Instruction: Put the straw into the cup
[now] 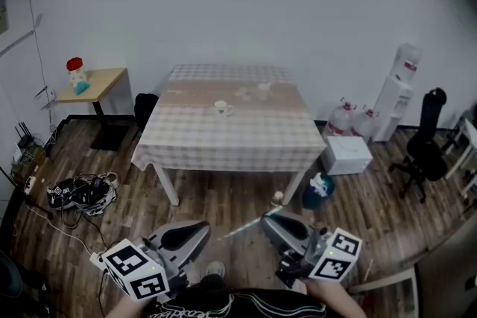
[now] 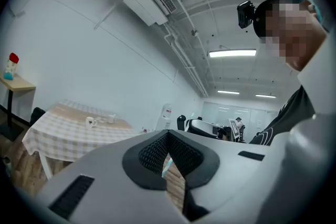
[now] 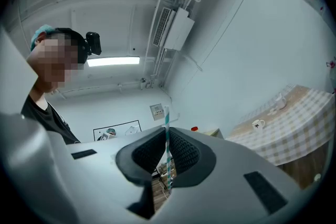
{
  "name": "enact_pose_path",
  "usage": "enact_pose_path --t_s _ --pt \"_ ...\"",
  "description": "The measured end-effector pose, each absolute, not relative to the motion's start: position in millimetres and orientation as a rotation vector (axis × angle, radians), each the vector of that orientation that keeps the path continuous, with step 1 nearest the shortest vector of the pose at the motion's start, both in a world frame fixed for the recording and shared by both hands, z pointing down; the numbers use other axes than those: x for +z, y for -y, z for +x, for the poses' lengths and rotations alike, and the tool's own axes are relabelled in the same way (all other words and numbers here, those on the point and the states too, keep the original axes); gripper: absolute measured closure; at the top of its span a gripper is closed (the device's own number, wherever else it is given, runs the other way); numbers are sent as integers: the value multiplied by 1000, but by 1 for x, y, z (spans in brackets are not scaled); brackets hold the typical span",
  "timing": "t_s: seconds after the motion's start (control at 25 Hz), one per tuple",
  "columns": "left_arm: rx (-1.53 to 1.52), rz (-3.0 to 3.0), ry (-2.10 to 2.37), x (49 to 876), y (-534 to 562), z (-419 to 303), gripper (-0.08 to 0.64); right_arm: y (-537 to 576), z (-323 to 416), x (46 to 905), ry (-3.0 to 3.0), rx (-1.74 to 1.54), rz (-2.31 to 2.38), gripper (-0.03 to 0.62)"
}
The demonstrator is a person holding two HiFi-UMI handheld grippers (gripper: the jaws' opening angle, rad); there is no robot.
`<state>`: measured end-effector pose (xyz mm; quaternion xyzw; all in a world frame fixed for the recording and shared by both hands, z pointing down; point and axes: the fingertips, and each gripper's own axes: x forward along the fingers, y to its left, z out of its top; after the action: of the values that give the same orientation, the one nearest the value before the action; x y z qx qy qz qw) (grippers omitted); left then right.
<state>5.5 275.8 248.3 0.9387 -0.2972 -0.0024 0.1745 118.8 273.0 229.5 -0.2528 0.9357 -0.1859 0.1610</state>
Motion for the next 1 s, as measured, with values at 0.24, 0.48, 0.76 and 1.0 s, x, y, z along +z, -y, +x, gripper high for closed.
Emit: enact_pose_path --t_s 0.24,0.48,0.76,1.0 --pt "-2 2649 816 254 -270 9 563 -271 121 235 -2686 -514 -746 560" --pt "-28 2638 792 258 -255 11 563 -259 126 242 -2697 -537 -790 560" --pt "-16 2599 792 266 -221 6 563 -221 125 246 -2692 -566 -823 560" --pt "5 2571 771 279 -179 5 563 -182 125 261 -2669 -618 -859 560"
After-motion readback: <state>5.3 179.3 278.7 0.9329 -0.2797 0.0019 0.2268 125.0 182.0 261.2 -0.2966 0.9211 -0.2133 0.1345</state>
